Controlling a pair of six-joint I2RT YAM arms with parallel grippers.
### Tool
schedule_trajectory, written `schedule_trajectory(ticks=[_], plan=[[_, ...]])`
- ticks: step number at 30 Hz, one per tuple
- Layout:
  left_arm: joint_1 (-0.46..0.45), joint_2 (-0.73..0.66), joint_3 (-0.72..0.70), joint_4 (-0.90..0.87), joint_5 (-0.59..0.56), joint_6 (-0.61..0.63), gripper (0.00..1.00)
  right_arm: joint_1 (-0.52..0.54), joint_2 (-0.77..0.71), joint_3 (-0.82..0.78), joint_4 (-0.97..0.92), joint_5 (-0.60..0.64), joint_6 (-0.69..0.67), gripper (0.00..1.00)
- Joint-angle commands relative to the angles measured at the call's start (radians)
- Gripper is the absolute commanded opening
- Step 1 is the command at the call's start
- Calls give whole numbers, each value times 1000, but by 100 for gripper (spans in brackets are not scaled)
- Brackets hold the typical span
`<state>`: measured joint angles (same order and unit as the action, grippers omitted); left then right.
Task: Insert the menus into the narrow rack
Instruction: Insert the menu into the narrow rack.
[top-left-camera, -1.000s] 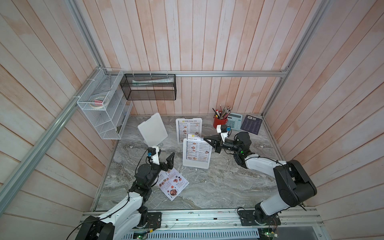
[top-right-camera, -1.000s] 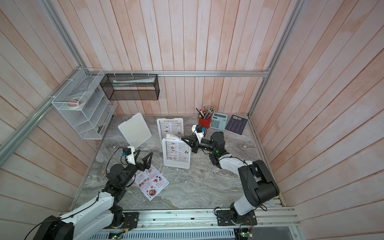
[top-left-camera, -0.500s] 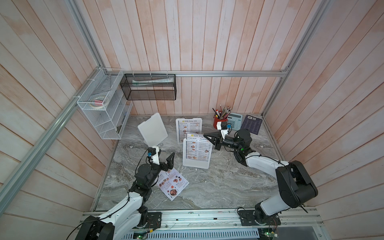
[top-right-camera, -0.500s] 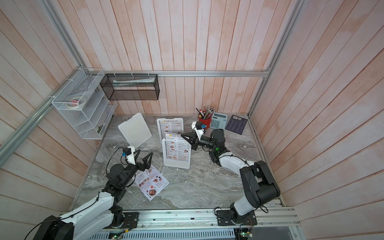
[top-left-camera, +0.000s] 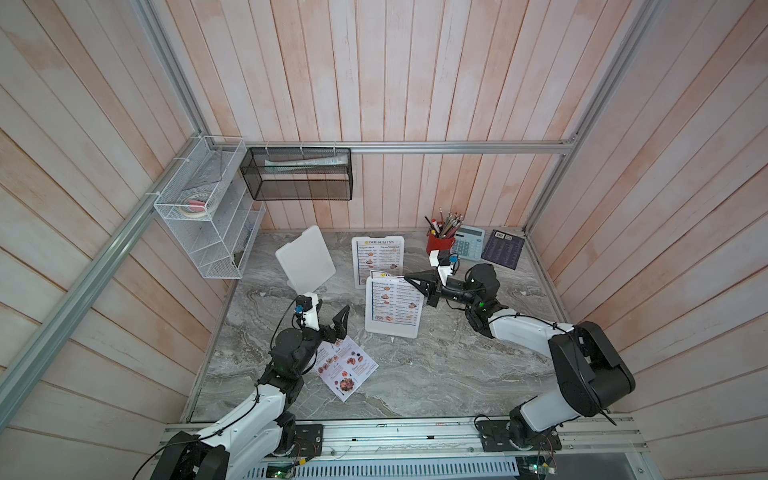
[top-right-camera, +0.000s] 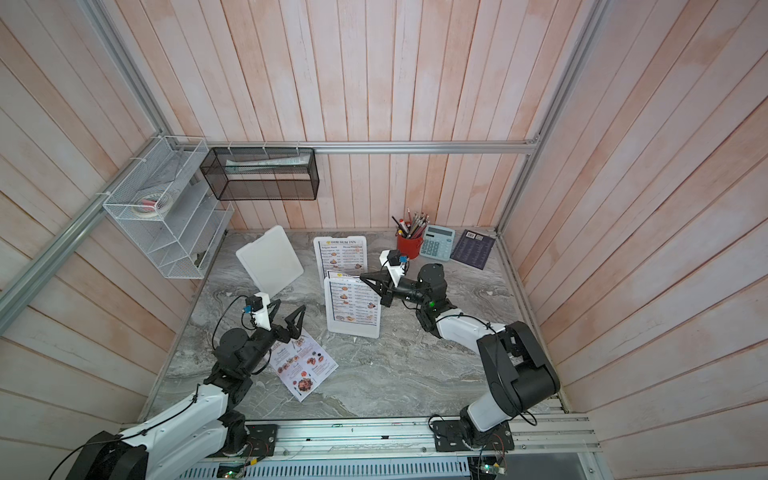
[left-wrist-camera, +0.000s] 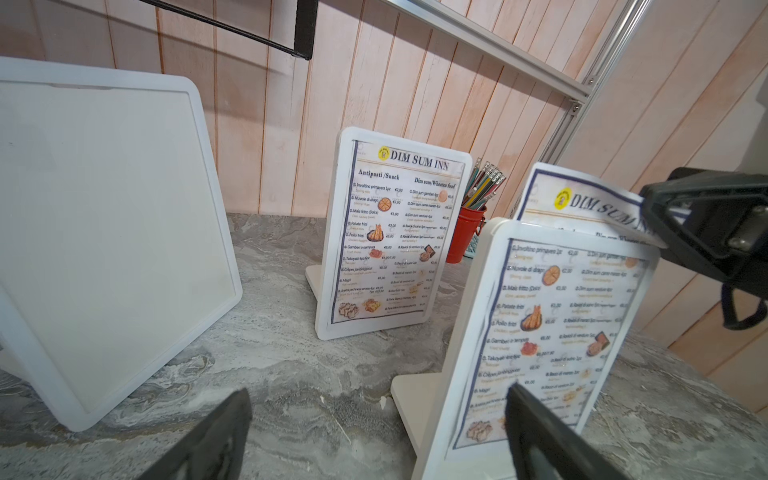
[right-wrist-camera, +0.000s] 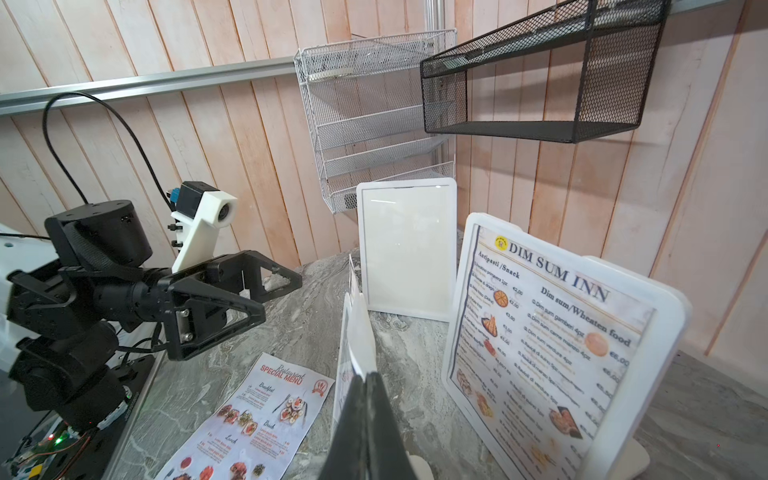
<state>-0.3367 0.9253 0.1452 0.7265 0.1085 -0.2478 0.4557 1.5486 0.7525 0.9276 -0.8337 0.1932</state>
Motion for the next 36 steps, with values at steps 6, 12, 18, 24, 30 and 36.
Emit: schedule_trajectory(ticks=[6, 12, 18, 24, 30, 36], plan=[[-7, -11, -10, 16, 8, 3, 97, 13, -105, 18, -105, 104, -12, 17], [-8, -16, -16, 21, 10, 5, 97, 129, -201, 85, -314, 448, -80, 28], [-10, -17, -16, 21, 12, 7, 97, 241, -172, 247, -546, 796, -56, 29], [-11, -26, -21, 23, 9, 7, 97, 305, -75, 414, -717, 1064, -29, 31], [-12, -34, -25, 22, 5, 5, 97, 322, 5, 487, -760, 1117, -26, 35], [-14, -34, -25, 21, 1, 7, 97, 322, 50, 495, -766, 1146, -15, 35]])
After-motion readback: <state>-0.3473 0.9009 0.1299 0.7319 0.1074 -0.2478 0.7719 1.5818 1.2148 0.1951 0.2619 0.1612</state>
